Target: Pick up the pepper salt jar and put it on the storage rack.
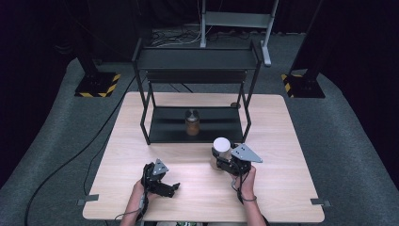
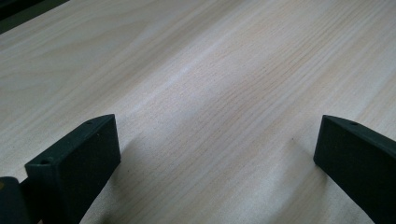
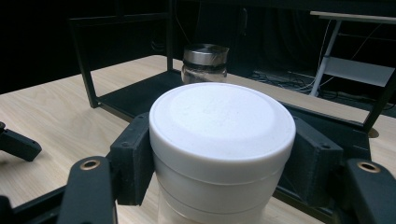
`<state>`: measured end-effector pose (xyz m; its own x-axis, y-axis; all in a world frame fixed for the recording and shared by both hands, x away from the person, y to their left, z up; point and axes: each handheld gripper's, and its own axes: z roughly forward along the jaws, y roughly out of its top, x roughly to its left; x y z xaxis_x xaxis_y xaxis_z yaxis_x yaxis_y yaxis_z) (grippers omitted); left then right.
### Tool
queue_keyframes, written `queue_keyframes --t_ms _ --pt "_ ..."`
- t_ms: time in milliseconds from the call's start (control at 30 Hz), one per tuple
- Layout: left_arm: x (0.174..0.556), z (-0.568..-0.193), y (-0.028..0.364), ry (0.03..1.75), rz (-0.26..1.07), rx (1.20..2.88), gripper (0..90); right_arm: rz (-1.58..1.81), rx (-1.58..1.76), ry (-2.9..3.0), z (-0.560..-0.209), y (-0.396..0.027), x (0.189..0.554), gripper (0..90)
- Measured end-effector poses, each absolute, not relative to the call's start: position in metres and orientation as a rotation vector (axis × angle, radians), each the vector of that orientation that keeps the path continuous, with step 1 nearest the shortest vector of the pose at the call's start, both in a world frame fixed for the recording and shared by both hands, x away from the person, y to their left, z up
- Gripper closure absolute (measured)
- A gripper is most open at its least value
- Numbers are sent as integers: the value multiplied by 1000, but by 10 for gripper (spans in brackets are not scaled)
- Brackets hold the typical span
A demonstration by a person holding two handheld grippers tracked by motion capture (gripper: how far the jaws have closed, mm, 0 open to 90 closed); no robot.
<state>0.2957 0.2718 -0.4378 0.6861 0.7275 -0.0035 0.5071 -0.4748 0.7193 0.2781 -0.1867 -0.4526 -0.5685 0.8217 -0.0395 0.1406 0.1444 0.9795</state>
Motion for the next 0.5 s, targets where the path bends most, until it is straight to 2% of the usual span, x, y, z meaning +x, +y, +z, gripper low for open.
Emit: queue_keyframes --t_ms 500 --pt "295 -438 272 943 397 2179 2 1463 935 1837 -447 -188 280 326"
